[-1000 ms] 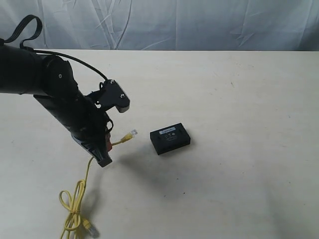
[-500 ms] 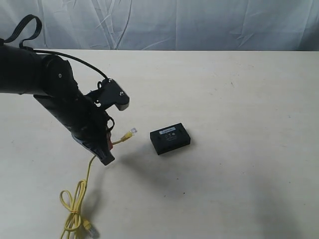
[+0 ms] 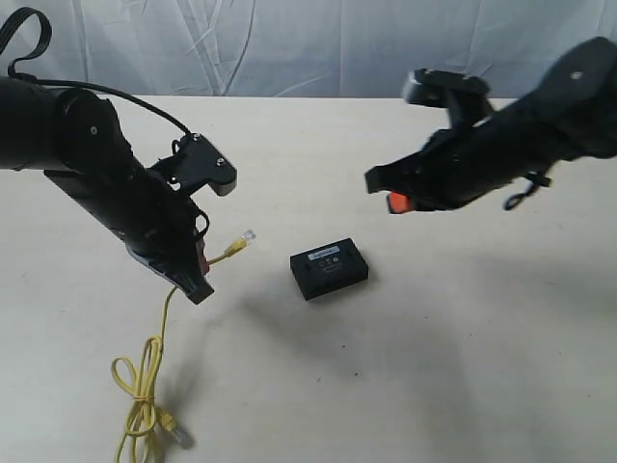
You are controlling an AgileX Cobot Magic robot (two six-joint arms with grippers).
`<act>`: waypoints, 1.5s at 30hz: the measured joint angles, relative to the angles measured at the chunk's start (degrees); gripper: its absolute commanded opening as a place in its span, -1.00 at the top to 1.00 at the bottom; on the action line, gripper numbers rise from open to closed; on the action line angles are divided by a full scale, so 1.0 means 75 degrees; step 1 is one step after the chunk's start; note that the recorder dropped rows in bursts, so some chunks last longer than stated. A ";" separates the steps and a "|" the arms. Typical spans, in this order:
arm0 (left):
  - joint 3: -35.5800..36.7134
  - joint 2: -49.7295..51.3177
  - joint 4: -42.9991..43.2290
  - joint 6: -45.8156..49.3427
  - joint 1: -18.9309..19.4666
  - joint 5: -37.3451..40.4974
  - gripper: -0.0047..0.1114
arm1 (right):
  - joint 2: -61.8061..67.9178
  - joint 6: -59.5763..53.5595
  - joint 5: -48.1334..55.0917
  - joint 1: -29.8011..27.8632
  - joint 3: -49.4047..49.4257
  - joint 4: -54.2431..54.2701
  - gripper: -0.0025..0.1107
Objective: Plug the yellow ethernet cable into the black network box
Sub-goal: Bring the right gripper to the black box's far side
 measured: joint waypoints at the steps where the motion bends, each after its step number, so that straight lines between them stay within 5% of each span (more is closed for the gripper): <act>1: 0.0000 0.0000 0.0000 0.0000 0.0000 0.0000 0.92 | 0.0447 -0.0143 0.0201 0.0089 -0.0431 0.0140 0.97; 10: 0.0000 -0.0016 0.0000 0.0000 0.0000 0.0000 0.92 | 0.2720 -0.0597 0.1063 0.0389 -0.2703 0.0470 0.97; 36: 0.0000 -0.0016 -0.0060 0.0089 0.0000 -0.0028 0.92 | 0.3125 -0.0055 0.2337 0.0359 -0.2751 -0.1257 0.97; 45: 0.0000 -0.0016 -0.0075 0.0748 0.0000 0.0141 0.92 | 0.2518 0.0295 0.2900 -0.0641 -0.2751 -0.0913 0.97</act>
